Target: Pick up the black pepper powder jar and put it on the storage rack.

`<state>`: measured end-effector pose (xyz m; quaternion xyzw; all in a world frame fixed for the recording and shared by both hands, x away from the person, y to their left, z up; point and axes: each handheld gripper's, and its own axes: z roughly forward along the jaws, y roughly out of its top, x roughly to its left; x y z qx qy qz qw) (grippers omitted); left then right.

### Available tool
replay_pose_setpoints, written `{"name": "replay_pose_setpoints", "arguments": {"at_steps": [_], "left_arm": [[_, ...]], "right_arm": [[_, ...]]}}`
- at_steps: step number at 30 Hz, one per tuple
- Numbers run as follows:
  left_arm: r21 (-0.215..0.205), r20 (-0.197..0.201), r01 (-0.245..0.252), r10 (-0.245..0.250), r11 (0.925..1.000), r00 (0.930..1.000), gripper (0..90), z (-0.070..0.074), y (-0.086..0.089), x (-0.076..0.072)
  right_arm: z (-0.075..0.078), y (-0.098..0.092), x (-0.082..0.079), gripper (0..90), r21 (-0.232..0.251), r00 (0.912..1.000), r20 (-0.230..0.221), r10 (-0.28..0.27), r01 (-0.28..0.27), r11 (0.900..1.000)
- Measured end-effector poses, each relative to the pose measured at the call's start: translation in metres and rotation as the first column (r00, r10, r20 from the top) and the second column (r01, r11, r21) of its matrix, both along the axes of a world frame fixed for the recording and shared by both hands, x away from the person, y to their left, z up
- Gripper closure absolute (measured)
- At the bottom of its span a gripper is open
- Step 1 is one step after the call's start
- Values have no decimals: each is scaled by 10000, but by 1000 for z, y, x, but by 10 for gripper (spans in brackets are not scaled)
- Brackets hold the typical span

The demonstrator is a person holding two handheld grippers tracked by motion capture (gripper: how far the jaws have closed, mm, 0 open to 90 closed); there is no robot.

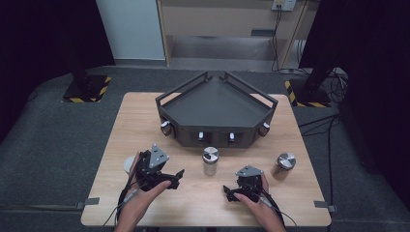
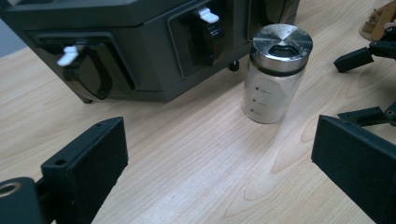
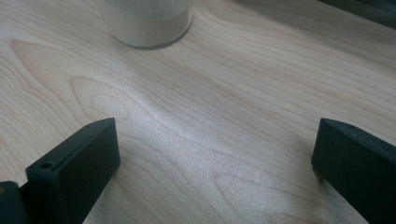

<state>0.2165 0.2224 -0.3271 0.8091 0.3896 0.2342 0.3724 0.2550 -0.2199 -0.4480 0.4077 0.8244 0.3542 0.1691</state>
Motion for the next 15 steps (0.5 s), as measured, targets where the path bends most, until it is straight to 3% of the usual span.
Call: {"name": "replay_pose_setpoints", "arguments": {"at_steps": [15], "left_arm": [[28, 236, -298, 297, 9996, 9993, 21, 12, 20, -6]], "right_arm": [[0, 0, 0, 10, -2, 10000, -1, -16, 16, 10000]]}}
